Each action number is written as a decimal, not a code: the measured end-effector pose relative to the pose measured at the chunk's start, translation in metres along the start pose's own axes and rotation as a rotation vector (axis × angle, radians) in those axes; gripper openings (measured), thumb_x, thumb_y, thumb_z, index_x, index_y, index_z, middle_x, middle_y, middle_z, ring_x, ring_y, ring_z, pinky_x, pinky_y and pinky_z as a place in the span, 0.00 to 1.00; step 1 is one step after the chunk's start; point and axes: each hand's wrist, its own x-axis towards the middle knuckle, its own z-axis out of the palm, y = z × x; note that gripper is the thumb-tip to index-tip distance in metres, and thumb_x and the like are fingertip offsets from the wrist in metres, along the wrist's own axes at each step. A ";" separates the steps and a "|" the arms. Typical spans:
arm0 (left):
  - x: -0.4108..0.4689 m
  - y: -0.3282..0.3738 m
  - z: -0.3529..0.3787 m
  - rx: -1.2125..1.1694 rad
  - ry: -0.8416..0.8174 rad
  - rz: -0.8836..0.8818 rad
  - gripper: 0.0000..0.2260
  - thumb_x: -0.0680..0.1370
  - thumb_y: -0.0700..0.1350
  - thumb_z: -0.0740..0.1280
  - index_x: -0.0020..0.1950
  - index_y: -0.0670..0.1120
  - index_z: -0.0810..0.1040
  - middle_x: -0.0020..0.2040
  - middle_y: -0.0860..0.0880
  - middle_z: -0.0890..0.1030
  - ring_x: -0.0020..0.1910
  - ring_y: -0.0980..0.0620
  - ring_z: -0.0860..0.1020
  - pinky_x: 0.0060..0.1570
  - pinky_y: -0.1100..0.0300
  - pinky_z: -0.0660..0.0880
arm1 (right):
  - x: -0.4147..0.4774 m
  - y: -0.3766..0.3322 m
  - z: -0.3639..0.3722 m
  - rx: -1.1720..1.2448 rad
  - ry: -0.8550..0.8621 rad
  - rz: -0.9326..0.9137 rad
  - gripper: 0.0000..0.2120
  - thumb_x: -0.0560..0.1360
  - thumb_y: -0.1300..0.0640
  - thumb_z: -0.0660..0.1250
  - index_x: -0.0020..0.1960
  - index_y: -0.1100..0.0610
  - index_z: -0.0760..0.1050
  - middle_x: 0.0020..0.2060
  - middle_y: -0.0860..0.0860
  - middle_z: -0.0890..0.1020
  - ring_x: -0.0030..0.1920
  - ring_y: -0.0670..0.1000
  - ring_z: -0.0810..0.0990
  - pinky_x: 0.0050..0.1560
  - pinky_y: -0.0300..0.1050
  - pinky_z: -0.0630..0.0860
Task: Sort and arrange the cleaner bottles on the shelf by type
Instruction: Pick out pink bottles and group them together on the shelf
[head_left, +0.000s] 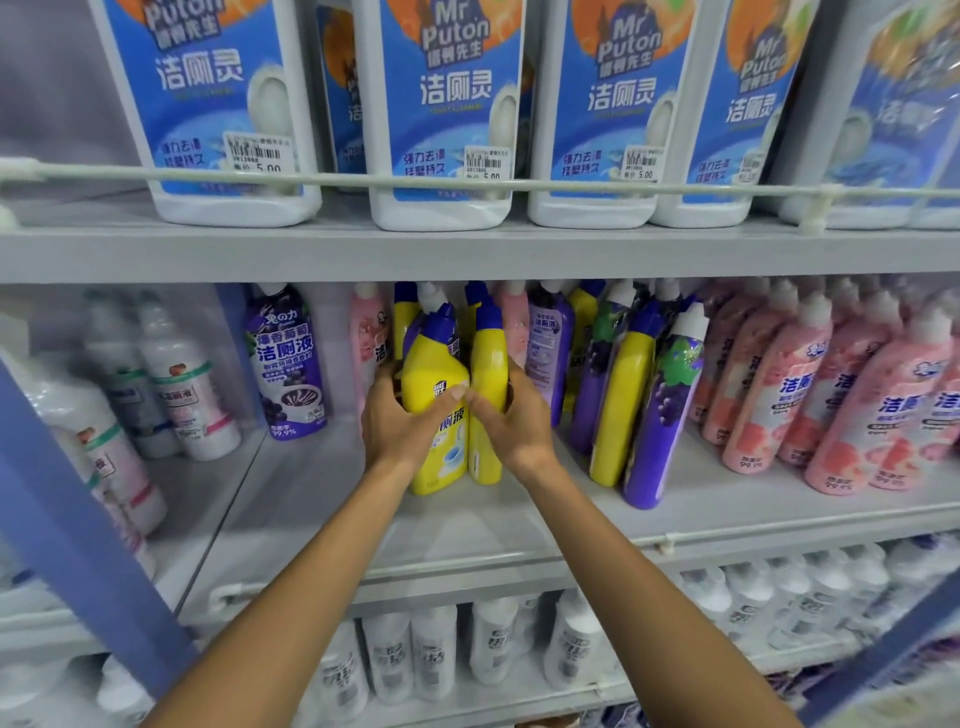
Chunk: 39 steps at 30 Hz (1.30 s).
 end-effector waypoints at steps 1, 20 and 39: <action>0.000 0.000 -0.001 -0.005 -0.004 -0.005 0.37 0.61 0.68 0.78 0.66 0.59 0.74 0.58 0.56 0.84 0.56 0.51 0.83 0.57 0.46 0.81 | 0.003 0.002 0.001 -0.007 -0.009 -0.007 0.37 0.71 0.34 0.69 0.74 0.52 0.73 0.64 0.50 0.82 0.64 0.50 0.81 0.65 0.55 0.78; 0.016 0.013 -0.033 -0.049 -0.216 0.045 0.26 0.72 0.74 0.65 0.52 0.53 0.81 0.48 0.56 0.86 0.51 0.54 0.84 0.57 0.50 0.80 | 0.026 0.024 -0.015 0.121 -0.207 -0.052 0.26 0.76 0.43 0.73 0.70 0.53 0.75 0.59 0.48 0.85 0.59 0.46 0.84 0.62 0.53 0.81; 0.111 0.007 -0.023 0.085 0.079 -0.043 0.31 0.71 0.66 0.70 0.62 0.43 0.79 0.54 0.47 0.83 0.52 0.47 0.81 0.54 0.52 0.79 | 0.114 0.013 -0.006 -0.067 0.264 -0.005 0.16 0.79 0.48 0.69 0.62 0.56 0.81 0.50 0.57 0.86 0.52 0.60 0.83 0.48 0.46 0.74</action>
